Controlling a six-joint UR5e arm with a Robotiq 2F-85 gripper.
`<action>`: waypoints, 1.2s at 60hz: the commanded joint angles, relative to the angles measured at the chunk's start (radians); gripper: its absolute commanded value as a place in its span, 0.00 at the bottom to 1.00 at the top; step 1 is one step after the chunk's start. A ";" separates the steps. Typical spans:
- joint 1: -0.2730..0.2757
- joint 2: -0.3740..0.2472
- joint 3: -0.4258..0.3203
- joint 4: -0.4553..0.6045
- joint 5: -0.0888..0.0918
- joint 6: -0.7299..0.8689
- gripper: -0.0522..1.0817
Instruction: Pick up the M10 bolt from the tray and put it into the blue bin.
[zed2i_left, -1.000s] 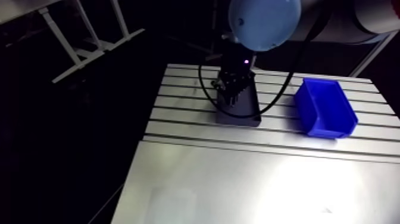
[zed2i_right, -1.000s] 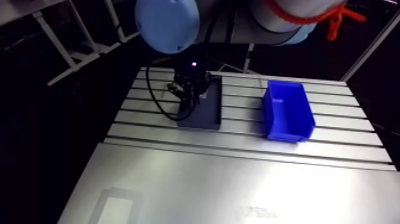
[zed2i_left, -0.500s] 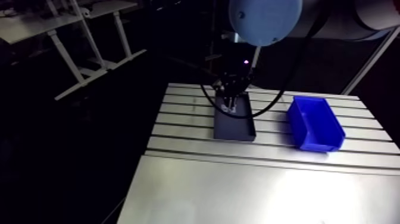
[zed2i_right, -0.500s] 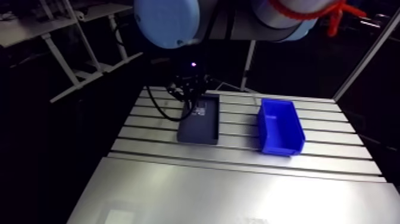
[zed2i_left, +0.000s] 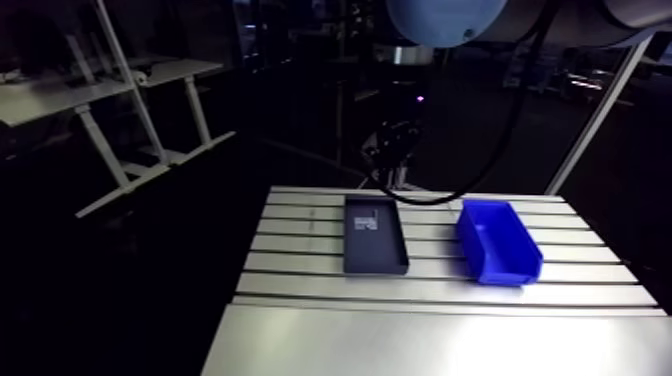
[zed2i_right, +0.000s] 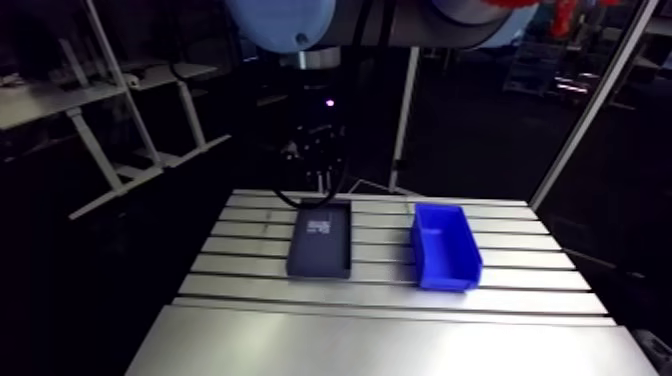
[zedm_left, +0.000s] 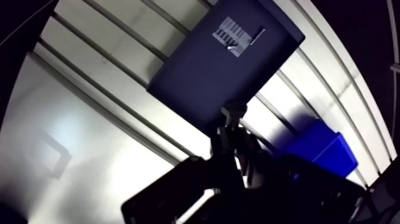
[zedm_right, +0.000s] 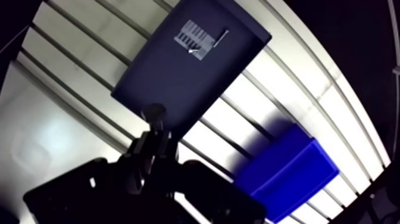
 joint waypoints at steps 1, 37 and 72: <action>-0.100 -0.077 -0.021 0.087 -0.001 -0.291 0.99; -0.403 -0.123 -0.047 0.201 -0.006 -1.048 0.99; -0.474 -0.056 -0.026 0.156 -0.008 -1.202 0.99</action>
